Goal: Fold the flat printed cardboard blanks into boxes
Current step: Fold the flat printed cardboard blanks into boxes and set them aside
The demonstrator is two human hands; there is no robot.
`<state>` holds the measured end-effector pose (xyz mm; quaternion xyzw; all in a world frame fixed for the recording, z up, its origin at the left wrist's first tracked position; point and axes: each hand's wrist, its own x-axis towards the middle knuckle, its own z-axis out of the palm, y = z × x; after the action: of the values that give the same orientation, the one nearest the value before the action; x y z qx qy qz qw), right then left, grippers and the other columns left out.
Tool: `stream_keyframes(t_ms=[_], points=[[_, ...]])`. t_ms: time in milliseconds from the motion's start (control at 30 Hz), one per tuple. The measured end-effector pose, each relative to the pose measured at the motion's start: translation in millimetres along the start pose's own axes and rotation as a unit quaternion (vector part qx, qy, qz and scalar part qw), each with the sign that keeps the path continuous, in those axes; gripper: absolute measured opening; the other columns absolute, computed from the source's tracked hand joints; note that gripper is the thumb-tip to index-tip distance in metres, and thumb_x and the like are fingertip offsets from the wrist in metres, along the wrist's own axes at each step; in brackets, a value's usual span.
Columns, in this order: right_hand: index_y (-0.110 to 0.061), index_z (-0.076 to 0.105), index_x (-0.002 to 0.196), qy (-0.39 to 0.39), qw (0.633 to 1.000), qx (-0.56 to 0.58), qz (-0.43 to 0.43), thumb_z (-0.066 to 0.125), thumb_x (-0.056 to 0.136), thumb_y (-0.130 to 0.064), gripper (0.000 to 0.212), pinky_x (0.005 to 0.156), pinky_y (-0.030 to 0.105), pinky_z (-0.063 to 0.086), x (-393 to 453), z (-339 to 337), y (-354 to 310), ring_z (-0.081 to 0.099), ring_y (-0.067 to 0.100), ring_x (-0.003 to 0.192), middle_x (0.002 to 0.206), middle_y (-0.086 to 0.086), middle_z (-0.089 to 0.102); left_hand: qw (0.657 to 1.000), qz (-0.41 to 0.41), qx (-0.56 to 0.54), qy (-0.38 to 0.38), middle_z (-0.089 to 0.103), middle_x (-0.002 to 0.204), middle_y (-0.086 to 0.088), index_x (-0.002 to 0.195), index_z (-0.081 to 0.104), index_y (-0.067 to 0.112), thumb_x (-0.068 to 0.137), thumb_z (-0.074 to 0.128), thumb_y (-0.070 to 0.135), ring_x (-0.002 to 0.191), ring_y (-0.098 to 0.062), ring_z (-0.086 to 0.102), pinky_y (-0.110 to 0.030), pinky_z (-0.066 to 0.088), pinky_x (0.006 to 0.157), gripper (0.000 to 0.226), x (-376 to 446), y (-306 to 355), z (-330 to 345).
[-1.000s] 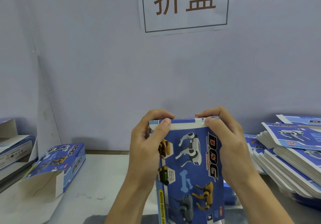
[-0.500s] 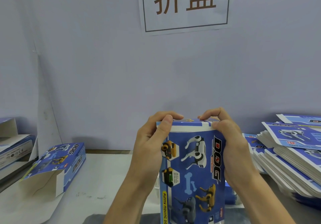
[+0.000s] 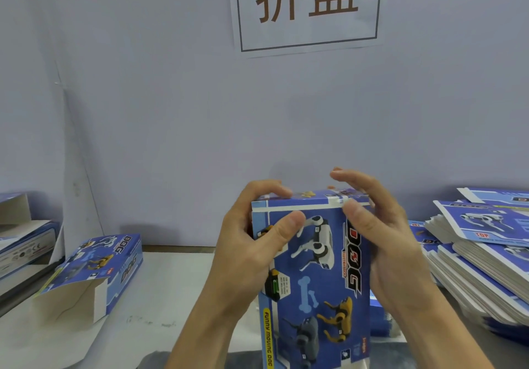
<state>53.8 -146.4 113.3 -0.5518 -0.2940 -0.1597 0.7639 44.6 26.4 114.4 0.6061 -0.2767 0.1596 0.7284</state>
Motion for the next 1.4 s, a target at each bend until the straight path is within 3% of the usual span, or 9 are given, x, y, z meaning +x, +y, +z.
stream_keyframes(t_ms=[100, 467, 733, 867, 933, 1033, 1200, 1300, 1400], points=[[-0.028, 0.076, 0.087, 0.035, 0.997, -0.066, -0.016, 0.082, 0.071, -0.039, 0.02, 0.069, 0.032, 0.061, 1.8, 3.0, 0.3, 0.067, 0.019, 0.113, 0.135, -0.014, 0.059, 0.999, -0.001, -0.011, 0.031, 0.065, 0.121, 0.013, 0.086, 0.071, 0.029, 0.073, 0.079, 0.036, 0.105, -0.03, 0.072, -0.037, 0.062, 0.063, 0.017, 0.9, -1.3, -0.6], [-0.02, 0.076, 0.07, 0.069, 0.997, -0.04, 0.005, 0.078, 0.065, -0.034, 0.015, 0.07, 0.04, 0.061, 1.8, 2.7, 3.1, 0.068, 0.029, 0.108, 0.125, -0.008, 0.066, 0.999, 0.003, -0.009, 0.041, 0.065, 0.119, 0.013, 0.079, 0.069, 0.031, 0.068, 0.073, 0.039, 0.104, -0.027, 0.073, -0.035, 0.062, 0.059, 0.014, 0.6, -2.6, 4.4], [-0.016, 0.078, 0.072, 0.079, 0.997, -0.027, 0.007, 0.075, 0.065, -0.032, 0.018, 0.062, 0.036, 0.061, 1.9, 3.2, 2.7, 0.07, 0.031, 0.102, 0.122, -0.004, 0.068, 0.998, 0.029, 0.045, 0.031, 0.064, 0.116, 0.017, 0.087, 0.067, 0.028, 0.07, 0.077, 0.042, 0.099, -0.024, 0.074, -0.035, 0.062, 0.062, 0.024, 1.0, -3.1, 1.3], [-0.025, 0.076, 0.098, 0.071, 0.993, -0.094, -0.032, 0.077, 0.079, -0.032, 0.021, 0.068, 0.026, 0.06, 1.0, 10.7, -0.5, 0.071, 0.02, 0.103, 0.119, -0.006, 0.07, 0.996, 0.056, 0.063, 0.034, 0.067, 0.112, 0.013, 0.093, 0.069, 0.028, 0.073, 0.083, 0.032, 0.096, -0.026, 0.075, -0.034, 0.062, 0.061, 0.024, 2.8, -4.0, -4.9], [-0.035, 0.069, 0.115, 0.073, 0.989, -0.12, -0.049, 0.073, 0.082, -0.038, 0.033, 0.084, 0.029, 0.058, 1.4, 12.2, -1.9, 0.066, 0.013, 0.114, 0.123, -0.01, 0.069, 0.99, 0.083, 0.074, 0.082, 0.072, 0.101, 0.004, 0.093, 0.07, 0.027, 0.074, 0.082, 0.036, 0.088, -0.023, 0.076, -0.03, 0.061, 0.058, 0.024, 4.9, -3.3, -9.8], [-0.043, 0.064, 0.115, 0.133, 0.969, -0.188, -0.091, 0.07, 0.086, -0.032, 0.031, 0.101, 0.04, 0.048, 4.0, 12.1, -7.6, 0.059, 0.005, 0.121, 0.124, -0.014, 0.066, 0.966, 0.129, 0.062, 0.217, 0.074, 0.081, 0.004, 0.093, 0.069, 0.028, 0.075, 0.078, 0.042, 0.073, -0.013, 0.074, -0.023, 0.057, 0.056, 0.024, 11.0, -2.9, -25.2], [-0.029, 0.07, 0.096, 0.177, 0.923, -0.292, -0.179, 0.059, 0.086, -0.022, 0.017, 0.075, 0.03, 0.048, 6.0, 25.6, -14.1, 0.059, 0.015, 0.083, 0.086, -0.006, 0.064, 0.875, 0.056, -0.107, 0.468, 0.076, 0.088, 0.01, 0.096, 0.059, 0.037, 0.076, 0.077, 0.05, 0.08, -0.013, 0.076, -0.04, 0.062, 0.069, 0.029, 14.2, -14.5, -59.8], [-0.022, 0.073, 0.078, 0.075, 0.944, -0.282, -0.151, 0.053, 0.084, -0.016, 0.022, 0.052, 0.028, 0.042, 1.7, 40.9, -15.3, 0.052, 0.017, 0.057, 0.062, -0.003, 0.06, 0.829, 0.002, -0.145, 0.54, 0.074, 0.11, 0.005, 0.117, 0.058, 0.033, 0.082, 0.076, 0.054, 0.087, -0.012, 0.076, -0.047, 0.062, 0.08, 0.045, 12.1, -23.1, -67.0], [-0.005, 0.071, 0.078, -0.102, 0.929, -0.355, 0.03, 0.051, 0.09, -0.033, 0.036, 0.056, 0.041, 0.049, -2.5, 50.0, -10.2, 0.061, 0.027, 0.062, 0.071, 0.012, 0.067, 0.798, -0.038, -0.166, 0.579, 0.074, 0.098, 0.008, 0.12, 0.055, 0.032, 0.085, 0.071, 0.058, 0.082, -0.014, 0.076, -0.052, 0.061, 0.082, 0.046, 10.3, -25.0, -65.0]])
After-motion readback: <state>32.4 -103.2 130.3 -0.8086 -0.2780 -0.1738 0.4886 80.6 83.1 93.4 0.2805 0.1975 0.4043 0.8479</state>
